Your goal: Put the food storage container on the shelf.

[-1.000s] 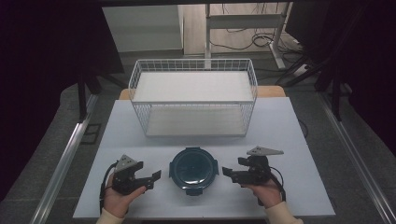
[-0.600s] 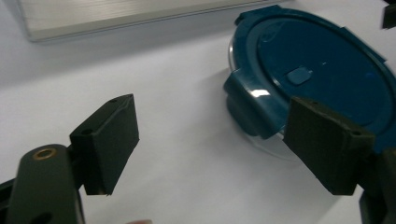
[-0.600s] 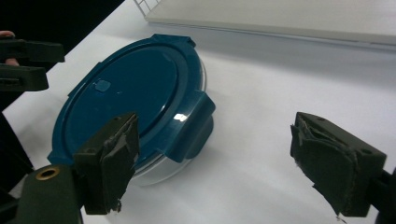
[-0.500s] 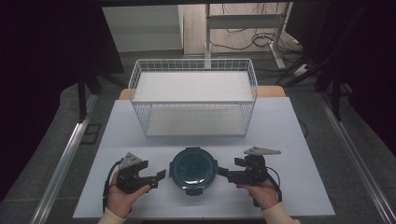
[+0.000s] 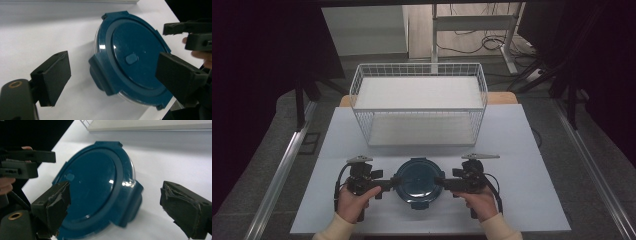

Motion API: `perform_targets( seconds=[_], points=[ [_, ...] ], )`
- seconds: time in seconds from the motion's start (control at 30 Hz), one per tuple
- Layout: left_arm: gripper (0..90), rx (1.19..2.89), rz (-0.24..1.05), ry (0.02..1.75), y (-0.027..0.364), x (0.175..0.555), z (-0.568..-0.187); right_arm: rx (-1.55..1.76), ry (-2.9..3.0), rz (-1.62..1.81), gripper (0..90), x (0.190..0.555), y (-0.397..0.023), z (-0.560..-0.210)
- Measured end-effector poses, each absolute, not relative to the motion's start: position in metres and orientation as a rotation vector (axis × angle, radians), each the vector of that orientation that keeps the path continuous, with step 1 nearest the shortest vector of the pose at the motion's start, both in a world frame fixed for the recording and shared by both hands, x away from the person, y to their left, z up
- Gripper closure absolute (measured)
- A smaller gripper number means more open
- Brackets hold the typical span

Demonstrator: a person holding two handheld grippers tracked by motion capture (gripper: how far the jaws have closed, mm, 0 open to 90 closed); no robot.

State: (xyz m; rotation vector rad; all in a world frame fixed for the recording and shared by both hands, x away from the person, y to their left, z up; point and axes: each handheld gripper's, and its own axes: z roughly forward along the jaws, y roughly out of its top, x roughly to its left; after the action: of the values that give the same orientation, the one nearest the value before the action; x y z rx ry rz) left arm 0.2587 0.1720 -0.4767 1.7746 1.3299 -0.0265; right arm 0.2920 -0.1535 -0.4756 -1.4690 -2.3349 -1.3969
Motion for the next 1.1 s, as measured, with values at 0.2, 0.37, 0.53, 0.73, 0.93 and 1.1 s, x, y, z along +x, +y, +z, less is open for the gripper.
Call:
perform_targets(
  seconds=[0.2,0.37,0.53,0.73,0.93,1.1],
  points=[
    [10.7,1.733,-0.112,1.342,0.174,0.258,-0.491,-1.462,-2.31,-1.361,8.5,0.293,-0.142,-0.49],
    [10.7,1.714,-0.175,1.345,0.169,0.265,-0.501,-1.473,-2.291,-1.307,8.4,0.297,-0.145,-0.499],
    [11.3,1.66,-0.268,1.351,0.166,0.266,-0.51,-1.474,-2.23,-1.31,8.9,0.298,-0.142,-0.502],
    [12.8,1.651,-0.298,1.355,0.162,0.269,-0.517,-1.491,-2.172,-1.29,12.8,0.295,-0.135,-0.511],
    [16.9,1.614,-0.379,1.349,0.158,0.272,-0.524,-1.498,-2.108,-1.288,16.3,0.296,-0.135,-0.515],
    [24.5,1.619,-0.38,1.361,0.159,0.273,-0.526,-1.526,-2.056,-1.276,21.6,0.296,-0.14,-0.515]
  ],
)
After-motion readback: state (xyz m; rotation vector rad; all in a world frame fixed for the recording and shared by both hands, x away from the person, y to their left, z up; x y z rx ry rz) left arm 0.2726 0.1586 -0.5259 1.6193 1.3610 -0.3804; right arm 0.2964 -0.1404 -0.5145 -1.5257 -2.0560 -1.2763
